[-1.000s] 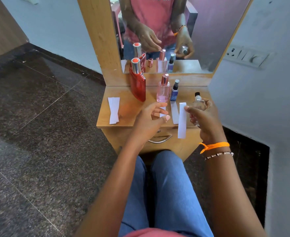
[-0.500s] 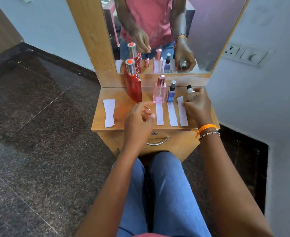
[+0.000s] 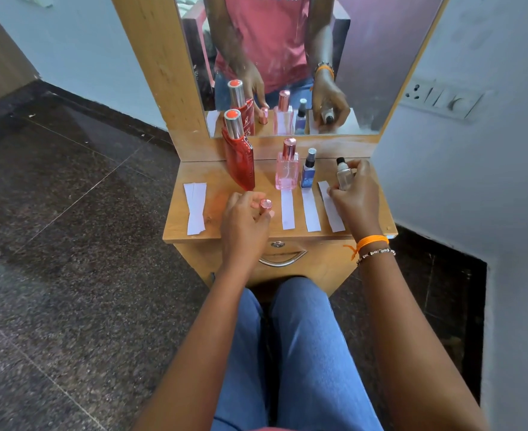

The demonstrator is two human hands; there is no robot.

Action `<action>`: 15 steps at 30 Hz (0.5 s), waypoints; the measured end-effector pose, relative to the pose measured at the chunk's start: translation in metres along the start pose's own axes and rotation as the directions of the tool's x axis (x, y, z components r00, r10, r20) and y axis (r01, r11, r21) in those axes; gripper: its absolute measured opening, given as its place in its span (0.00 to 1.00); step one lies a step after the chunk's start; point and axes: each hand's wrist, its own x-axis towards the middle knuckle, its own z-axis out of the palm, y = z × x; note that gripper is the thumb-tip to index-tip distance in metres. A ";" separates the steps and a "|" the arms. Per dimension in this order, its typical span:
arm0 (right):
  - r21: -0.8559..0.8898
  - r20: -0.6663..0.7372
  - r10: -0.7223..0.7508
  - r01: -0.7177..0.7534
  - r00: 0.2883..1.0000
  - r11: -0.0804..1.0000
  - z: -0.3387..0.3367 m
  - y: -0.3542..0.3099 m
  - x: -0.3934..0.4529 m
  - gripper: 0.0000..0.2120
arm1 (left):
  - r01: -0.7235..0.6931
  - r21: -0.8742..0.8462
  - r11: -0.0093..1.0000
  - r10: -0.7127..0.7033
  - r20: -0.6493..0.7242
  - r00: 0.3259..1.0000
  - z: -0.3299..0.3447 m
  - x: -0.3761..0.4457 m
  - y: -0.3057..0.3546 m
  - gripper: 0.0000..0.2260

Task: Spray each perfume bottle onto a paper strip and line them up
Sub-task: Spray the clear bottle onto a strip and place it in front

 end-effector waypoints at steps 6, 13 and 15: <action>0.131 -0.018 -0.010 0.013 1.000 0.991 -0.005 -0.004 -0.023 0.20 | 0.003 -0.044 0.999 -0.003 0.006 1.000 0.001 0.002 0.002 0.04; 0.369 0.191 -0.212 0.130 0.958 0.920 0.001 -0.017 -0.075 0.24 | 0.047 -0.416 0.908 -0.027 0.054 0.998 -0.009 0.004 0.032 0.02; 0.376 0.215 -0.236 0.143 0.948 0.915 0.004 -0.019 -0.079 0.25 | 0.058 -0.445 0.893 -0.019 0.092 0.996 -0.010 0.001 0.036 0.03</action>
